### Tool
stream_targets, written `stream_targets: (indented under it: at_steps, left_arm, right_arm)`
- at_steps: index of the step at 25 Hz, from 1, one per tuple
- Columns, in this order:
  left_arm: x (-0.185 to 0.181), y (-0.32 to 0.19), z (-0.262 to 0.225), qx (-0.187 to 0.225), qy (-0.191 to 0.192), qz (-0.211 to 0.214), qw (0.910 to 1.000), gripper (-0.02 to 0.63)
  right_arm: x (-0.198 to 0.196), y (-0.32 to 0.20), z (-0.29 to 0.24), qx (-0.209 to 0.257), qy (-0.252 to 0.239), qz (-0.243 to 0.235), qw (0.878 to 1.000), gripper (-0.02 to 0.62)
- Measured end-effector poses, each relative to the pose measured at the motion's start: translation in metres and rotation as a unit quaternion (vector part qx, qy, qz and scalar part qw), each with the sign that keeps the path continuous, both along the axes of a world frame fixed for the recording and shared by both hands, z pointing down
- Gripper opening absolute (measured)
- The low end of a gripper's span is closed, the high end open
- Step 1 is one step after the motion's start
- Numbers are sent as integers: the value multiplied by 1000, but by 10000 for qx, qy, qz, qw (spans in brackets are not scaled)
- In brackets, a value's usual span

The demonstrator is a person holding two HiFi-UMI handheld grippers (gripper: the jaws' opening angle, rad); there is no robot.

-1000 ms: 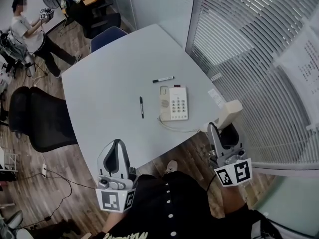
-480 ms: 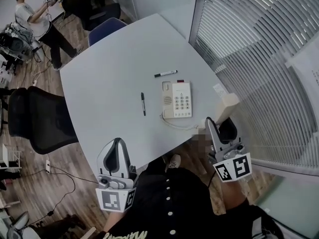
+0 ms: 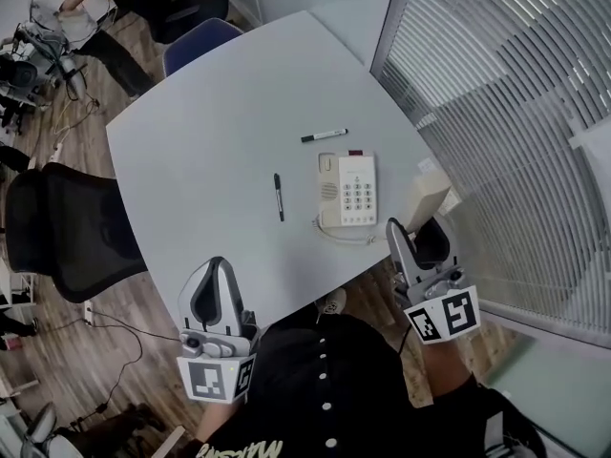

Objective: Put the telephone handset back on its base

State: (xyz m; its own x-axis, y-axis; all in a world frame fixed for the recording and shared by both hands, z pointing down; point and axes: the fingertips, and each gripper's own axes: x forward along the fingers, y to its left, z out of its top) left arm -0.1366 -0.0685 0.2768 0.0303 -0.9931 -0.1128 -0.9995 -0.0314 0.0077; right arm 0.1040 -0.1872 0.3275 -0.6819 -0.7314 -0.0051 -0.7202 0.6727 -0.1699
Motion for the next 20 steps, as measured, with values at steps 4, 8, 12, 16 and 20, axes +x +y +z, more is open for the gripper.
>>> stream_targets:
  at_steps: [4, 8, 12, 16, 20]
  left_arm:
    - [-12, -8, 12, -136, 51, -40, 9999, 14]
    - [-24, -17, 22, -255, 124, -74, 9996, 14]
    - [-31, -20, 31, -348, 182, -108, 9992, 14]
    - [-34, -22, 42, -438, 241, -91, 9987, 14]
    - [-38, -22, 51, -542, 283, -122, 9981, 14]
  right_arm:
    - [-15, -6, 13, -137, 148, -98, 9997, 233]
    - [-30, -14, 25, -285, 226, -164, 9992, 233]
    - [-44, -22, 41, -407, 313, -247, 9984, 233]
    - [-56, -28, 61, -601, 372, -314, 9970, 233]
    - [-65, -34, 81, -799, 393, -340, 9954, 233]
